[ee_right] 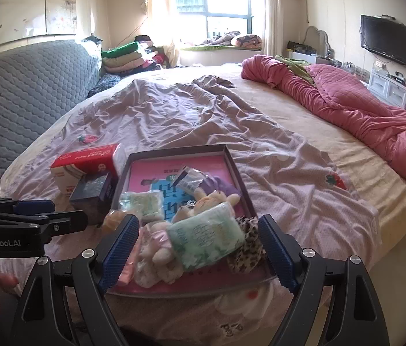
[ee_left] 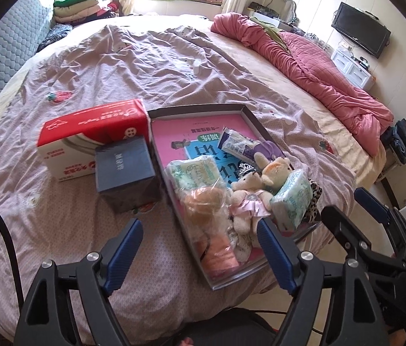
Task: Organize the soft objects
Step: 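Withdraw both open tools from the pink tray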
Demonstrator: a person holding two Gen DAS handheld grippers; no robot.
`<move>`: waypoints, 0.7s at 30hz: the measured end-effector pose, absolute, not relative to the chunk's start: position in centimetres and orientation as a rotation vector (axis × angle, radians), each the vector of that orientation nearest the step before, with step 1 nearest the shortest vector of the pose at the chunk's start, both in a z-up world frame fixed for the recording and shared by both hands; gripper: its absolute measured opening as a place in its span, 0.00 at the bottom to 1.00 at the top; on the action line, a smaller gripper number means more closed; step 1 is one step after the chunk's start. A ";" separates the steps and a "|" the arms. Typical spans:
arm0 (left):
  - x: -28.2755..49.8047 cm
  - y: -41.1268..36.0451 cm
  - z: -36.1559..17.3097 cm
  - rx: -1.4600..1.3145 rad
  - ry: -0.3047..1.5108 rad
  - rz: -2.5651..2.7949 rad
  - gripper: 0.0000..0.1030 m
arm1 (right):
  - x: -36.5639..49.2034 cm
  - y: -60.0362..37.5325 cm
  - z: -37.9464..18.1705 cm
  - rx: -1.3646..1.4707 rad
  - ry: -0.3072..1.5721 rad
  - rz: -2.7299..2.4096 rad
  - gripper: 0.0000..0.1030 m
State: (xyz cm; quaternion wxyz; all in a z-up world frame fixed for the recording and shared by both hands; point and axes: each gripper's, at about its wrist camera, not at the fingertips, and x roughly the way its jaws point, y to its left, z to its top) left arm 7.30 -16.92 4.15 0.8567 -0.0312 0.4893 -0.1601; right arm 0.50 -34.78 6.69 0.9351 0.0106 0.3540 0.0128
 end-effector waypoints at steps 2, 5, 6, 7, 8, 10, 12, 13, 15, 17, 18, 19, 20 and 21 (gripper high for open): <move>6.7 -16.6 4.2 -0.057 1.023 -0.325 0.80 | -0.1 -34.2 6.5 0.012 0.733 0.025 0.83; 5.9 -16.2 4.2 -0.046 1.020 -0.305 0.80 | -0.8 -33.5 6.4 0.008 0.739 0.025 0.83; 5.7 -16.1 4.2 -0.044 1.017 -0.298 0.80 | -1.1 -33.2 6.4 0.007 0.740 0.023 0.83; 5.4 -15.9 4.3 -0.041 1.015 -0.291 0.80 | -1.4 -33.1 6.4 0.006 0.737 0.020 0.83; 5.1 -15.7 4.3 -0.040 1.012 -0.283 0.80 | -1.7 -33.0 6.4 0.006 0.733 0.018 0.83; 4.6 -15.4 4.3 -0.040 1.007 -0.271 0.80 | -2.1 -32.7 6.6 0.012 0.735 0.011 0.84; 4.1 -15.1 4.4 -0.044 1.003 -0.263 0.80 | -2.5 -32.6 6.7 0.022 0.732 0.006 0.84; 3.9 -15.0 4.4 -0.043 1.002 -0.260 0.80 | -2.7 -32.5 6.8 0.023 0.733 0.005 0.84; 3.5 -14.7 4.3 -0.041 1.003 -0.252 0.80 | -2.9 -32.3 6.8 0.023 0.737 0.006 0.84; 3.1 -14.5 4.3 -0.041 1.003 -0.247 0.80 | -3.3 -32.1 6.8 0.030 0.742 0.003 0.84; 2.9 -14.5 4.3 -0.039 1.003 -0.245 0.80 | -3.4 -32.1 6.8 0.033 0.744 0.005 0.84; 2.6 -14.4 4.2 -0.037 1.002 -0.241 0.80 | -3.6 -31.9 6.8 0.032 0.745 0.007 0.84; 2.3 -14.2 4.3 -0.035 0.998 -0.235 0.80 | -3.8 -31.8 6.9 0.029 0.744 0.007 0.84; 2.0 -14.1 4.3 -0.036 0.995 -0.232 0.80 | -4.0 -31.6 6.9 0.028 0.748 0.013 0.84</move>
